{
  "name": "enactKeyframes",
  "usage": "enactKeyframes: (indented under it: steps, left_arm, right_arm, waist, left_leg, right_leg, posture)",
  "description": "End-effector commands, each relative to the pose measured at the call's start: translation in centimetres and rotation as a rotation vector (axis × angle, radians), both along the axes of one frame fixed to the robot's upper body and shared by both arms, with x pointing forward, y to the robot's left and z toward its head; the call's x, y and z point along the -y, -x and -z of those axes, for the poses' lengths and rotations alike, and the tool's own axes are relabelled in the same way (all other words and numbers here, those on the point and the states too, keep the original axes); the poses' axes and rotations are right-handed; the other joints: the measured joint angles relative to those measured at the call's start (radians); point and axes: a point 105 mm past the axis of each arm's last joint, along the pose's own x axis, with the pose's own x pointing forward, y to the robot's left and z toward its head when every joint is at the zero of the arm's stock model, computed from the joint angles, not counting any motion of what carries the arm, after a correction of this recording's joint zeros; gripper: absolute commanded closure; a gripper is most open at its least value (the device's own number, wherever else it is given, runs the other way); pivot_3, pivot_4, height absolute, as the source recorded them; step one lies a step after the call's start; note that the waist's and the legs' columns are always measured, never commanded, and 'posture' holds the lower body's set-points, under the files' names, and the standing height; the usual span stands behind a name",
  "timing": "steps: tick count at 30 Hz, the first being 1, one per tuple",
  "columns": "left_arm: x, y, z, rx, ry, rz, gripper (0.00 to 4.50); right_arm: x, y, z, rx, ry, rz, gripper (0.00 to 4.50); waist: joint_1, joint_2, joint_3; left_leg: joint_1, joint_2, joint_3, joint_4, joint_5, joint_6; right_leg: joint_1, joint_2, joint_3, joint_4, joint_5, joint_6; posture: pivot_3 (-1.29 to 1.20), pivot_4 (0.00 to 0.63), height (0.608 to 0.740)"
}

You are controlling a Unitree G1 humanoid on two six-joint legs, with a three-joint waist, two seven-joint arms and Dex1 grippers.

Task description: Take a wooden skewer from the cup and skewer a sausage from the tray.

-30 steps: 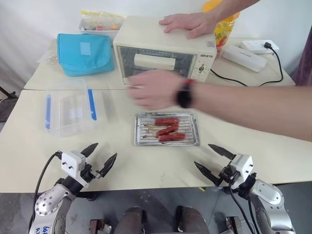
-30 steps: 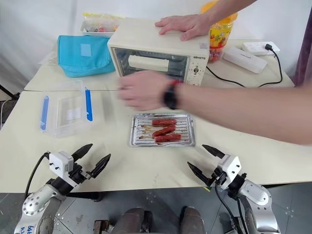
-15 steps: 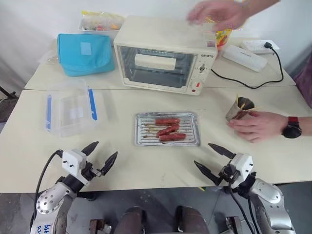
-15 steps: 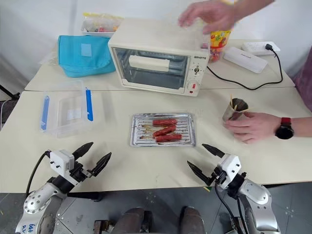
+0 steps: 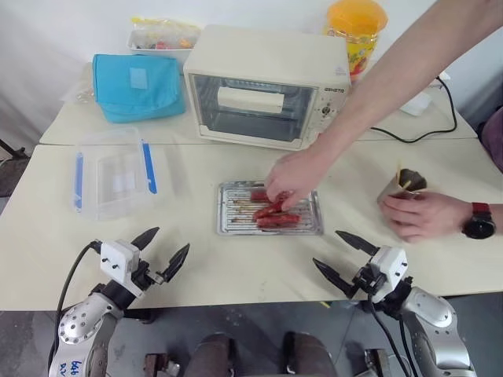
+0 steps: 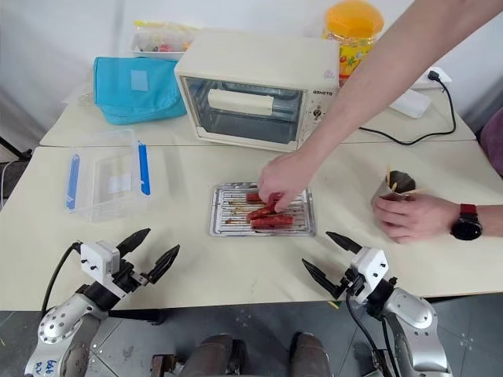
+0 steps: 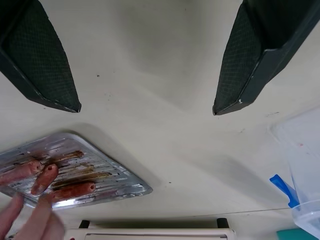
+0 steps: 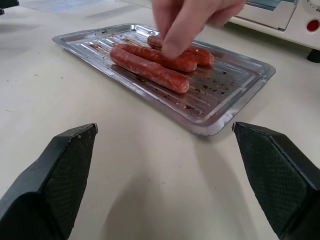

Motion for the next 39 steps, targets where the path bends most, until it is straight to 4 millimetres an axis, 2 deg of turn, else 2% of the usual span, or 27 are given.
enactKeyframes:
  steps: [1,21,33,39]
  left_arm:
    - [0.0,0.0,-0.4,0.018,-0.015,0.004,0.02]
    - [-0.1,-0.1,-0.4,0.02,-0.02,0.013,0.02]
    - [0.5,0.2,-0.6,0.004,0.001,0.063,0.02]
    - [0.9,0.9,-0.8,0.014,0.02,0.076,0.02]
  right_arm:
    - [-0.4,0.2,-0.9,0.039,-0.001,-0.01,0.0]
    - [0.5,-0.3,-1.4,0.051,-0.05,0.062,0.0]
    - [-0.4,-0.1,-2.3,0.082,-0.031,-0.047,0.0]
    - [-0.9,-0.2,-2.6,0.078,-0.025,-0.08,0.0]
  waist:
    - [0.0,0.0,0.0]
    - [0.0,0.0,0.0]
    - [0.0,0.0,0.0]
    - [-0.001,0.0,0.0]
  left_leg:
    - [0.0,0.0,0.0,0.0,0.0,0.0]
    - [0.0,0.0,0.0,0.0,0.0,0.0]
    - [0.0,0.0,0.0,0.0,0.0,0.0]
    - [0.0,0.0,0.0,0.0,0.0,0.0]
  right_leg:
    - [0.0,0.0,0.0,0.0,0.0,0.0]
    - [0.0,0.0,0.0,0.0,0.0,0.0]
    - [0.0,0.0,0.0,0.0,0.0,0.0]
    - [0.0,0.0,0.0,0.0,0.0,0.0]
  posture:
    - [0.0,0.15,0.74]
    - [0.0,0.15,0.74]
    - [0.0,0.15,0.74]
    - [0.0,0.15,0.74]
